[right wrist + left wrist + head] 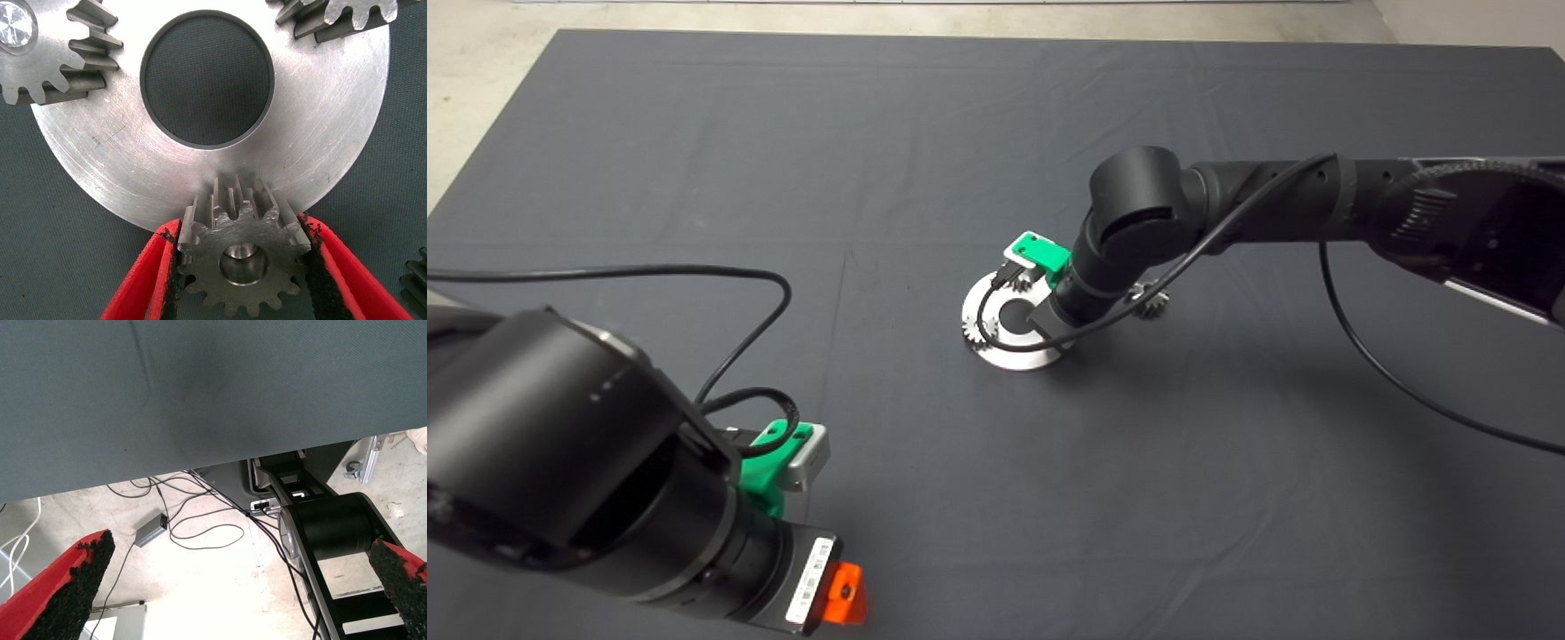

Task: Remove an incorrectly installed larger gear and replace it with the correct smaller gear

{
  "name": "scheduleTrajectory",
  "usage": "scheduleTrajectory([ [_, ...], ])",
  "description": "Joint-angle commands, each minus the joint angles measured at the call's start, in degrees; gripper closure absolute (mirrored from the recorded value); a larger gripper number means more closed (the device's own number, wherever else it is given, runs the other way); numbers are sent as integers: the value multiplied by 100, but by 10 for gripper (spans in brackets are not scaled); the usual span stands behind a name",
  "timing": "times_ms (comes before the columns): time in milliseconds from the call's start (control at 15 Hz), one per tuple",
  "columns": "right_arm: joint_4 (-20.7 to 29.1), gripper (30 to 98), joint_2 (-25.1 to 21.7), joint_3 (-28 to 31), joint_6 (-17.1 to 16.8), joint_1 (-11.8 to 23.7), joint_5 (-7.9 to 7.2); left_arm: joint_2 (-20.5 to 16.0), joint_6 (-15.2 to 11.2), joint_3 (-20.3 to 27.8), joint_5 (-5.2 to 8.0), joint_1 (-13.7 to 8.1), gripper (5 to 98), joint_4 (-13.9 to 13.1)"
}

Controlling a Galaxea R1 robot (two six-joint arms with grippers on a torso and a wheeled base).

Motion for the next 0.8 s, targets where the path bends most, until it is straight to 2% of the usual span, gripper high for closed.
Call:
scheduleTrajectory([
  [0,-218,870,-19,2,-11,137,-43,-10,-28,83,96,-83,54,-19],
  [467,-227,846,-20,10,-11,145,-49,-19,-36,83,103,-83,54,-19],
  [600,-227,808,-29,10,-9,147,-52,-28,-36,83,99,-83,54,-19],
  [733,-215,807,-37,66,-11,163,-75,-28,-36,83,105,-83,54,-19],
])
